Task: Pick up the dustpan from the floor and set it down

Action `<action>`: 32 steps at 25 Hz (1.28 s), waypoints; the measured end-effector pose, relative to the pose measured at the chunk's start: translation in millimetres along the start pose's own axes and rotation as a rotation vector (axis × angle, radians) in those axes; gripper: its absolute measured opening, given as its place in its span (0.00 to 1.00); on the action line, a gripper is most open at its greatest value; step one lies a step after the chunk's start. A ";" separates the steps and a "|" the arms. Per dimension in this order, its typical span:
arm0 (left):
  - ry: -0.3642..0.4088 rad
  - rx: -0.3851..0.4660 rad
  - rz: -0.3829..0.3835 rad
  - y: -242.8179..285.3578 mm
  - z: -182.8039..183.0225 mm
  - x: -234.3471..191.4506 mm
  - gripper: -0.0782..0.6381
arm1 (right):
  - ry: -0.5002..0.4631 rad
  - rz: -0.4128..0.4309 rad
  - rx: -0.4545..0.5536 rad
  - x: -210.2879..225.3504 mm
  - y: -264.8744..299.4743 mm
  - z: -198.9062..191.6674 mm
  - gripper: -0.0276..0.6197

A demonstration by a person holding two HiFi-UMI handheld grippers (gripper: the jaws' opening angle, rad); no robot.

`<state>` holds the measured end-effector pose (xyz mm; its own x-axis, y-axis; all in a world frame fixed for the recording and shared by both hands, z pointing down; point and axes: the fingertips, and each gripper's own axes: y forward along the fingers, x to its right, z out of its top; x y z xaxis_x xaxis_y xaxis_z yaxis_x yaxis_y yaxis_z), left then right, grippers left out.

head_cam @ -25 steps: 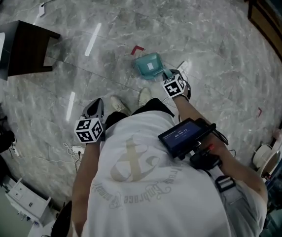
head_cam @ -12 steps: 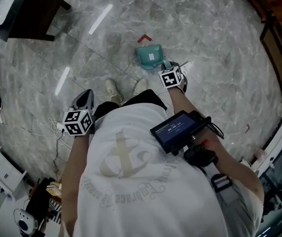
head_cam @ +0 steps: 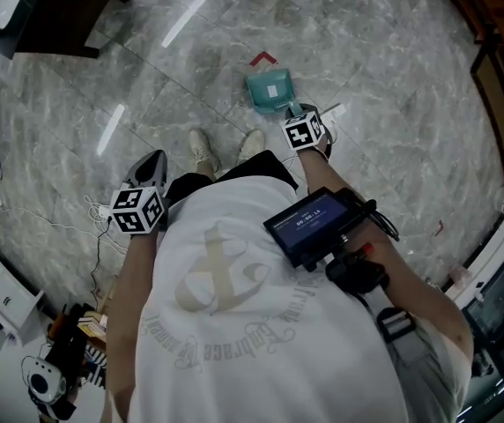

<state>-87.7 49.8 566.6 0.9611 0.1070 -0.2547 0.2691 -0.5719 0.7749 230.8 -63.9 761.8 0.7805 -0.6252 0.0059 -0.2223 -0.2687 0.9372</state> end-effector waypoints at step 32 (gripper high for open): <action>0.189 -0.073 -0.190 67.6 29.9 89.6 0.13 | 0.034 0.127 0.242 3.0 -57.9 -0.8 0.37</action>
<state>14.8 -3.6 578.8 0.8858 0.3603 -0.2924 0.4428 -0.4677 0.7650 246.5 -49.7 707.8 0.7556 -0.6414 0.1331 -0.4492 -0.3595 0.8180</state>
